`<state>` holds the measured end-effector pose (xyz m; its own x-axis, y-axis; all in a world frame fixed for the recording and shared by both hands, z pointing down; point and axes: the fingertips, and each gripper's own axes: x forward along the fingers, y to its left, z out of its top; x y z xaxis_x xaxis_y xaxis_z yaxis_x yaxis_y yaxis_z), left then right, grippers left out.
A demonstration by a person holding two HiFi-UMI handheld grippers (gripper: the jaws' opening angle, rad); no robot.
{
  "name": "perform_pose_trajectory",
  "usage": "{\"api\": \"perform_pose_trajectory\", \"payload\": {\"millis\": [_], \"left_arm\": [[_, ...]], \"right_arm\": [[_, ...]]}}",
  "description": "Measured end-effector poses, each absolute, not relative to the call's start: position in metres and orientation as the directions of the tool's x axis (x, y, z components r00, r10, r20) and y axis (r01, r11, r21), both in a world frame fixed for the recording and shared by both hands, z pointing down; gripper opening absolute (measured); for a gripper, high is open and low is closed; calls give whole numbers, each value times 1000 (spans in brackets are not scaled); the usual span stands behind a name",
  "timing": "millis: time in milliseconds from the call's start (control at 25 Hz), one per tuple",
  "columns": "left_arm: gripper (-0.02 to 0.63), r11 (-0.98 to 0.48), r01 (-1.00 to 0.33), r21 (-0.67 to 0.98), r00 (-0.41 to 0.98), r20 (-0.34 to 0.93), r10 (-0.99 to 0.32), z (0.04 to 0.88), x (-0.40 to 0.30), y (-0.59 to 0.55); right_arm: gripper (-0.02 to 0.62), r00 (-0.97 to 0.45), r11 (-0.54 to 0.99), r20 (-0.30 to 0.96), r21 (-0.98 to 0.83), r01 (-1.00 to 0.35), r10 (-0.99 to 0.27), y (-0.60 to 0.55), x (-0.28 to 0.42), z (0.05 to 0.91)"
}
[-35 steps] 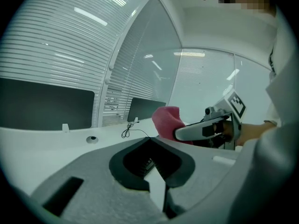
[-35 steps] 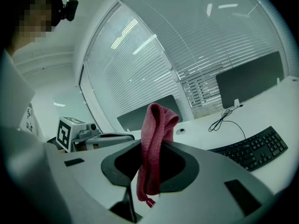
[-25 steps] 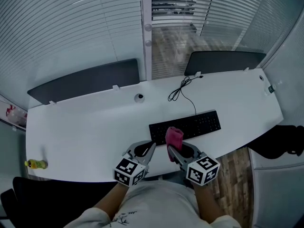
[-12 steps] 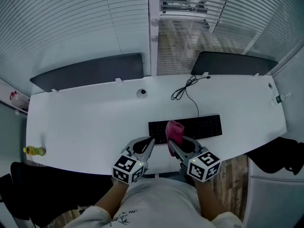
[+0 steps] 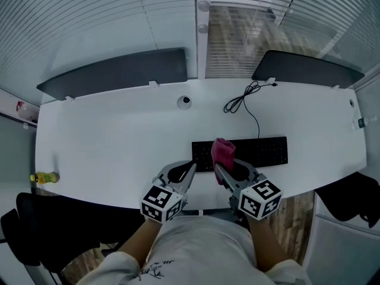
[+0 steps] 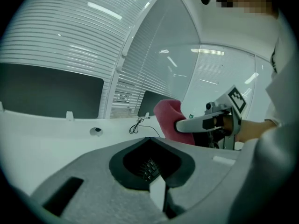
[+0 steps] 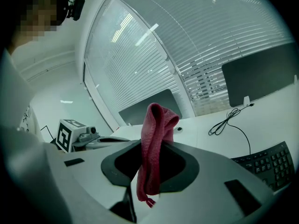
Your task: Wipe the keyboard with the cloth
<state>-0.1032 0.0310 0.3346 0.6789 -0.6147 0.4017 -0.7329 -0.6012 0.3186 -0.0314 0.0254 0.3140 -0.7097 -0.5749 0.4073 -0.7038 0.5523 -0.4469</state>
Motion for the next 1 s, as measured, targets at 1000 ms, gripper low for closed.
{"api": "perform_pose_trajectory", "payload": {"millis": [1000], "left_arm": [[11, -541, -752, 376, 657, 484, -578, 402, -138, -1]], "right_arm": [[81, -724, 524, 489, -500, -689, -486, -32, -86, 395]]}}
